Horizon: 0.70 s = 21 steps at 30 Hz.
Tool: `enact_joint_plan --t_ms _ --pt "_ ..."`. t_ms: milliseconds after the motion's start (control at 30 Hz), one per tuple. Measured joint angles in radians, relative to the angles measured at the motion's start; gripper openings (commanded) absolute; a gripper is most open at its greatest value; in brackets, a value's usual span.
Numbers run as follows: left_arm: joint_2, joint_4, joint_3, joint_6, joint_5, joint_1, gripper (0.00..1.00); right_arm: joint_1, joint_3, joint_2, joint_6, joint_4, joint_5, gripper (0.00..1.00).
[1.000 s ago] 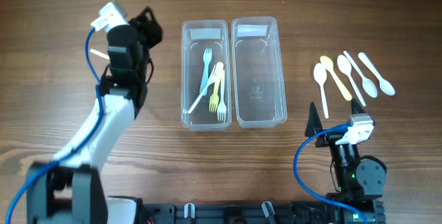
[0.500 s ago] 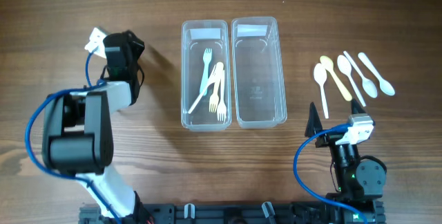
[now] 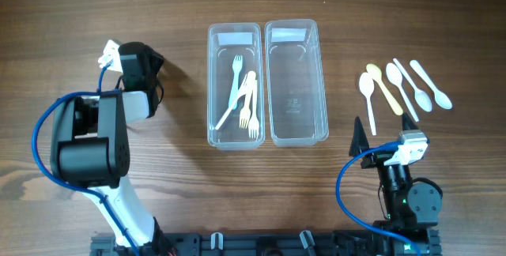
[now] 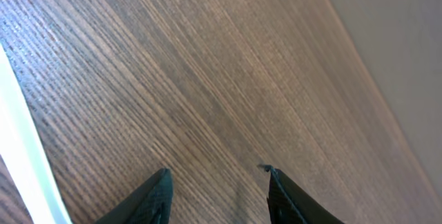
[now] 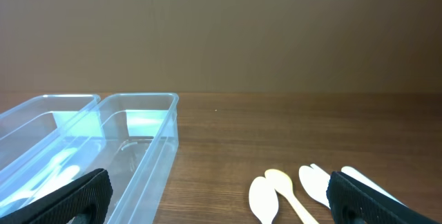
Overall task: Pack container
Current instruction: 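Move the left gripper back to the last white fork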
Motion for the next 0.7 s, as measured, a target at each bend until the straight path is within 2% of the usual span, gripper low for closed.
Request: enact_joint_plan --t_ms 200,367,700 --pt "-0.026 -0.132 0.027 0.0 0.003 0.002 0.44 0.0 0.0 0.0 0.0 0.0 0.0 1.0" --pt "-0.076 -0.288 0.04 -0.005 0.008 0.005 0.55 0.0 0.0 0.0 0.0 0.0 0.0 1.0" --pt "-0.201 -0.631 0.032 -0.008 -0.023 0.007 0.64 0.0 0.0 0.0 0.0 0.0 0.0 1.0"
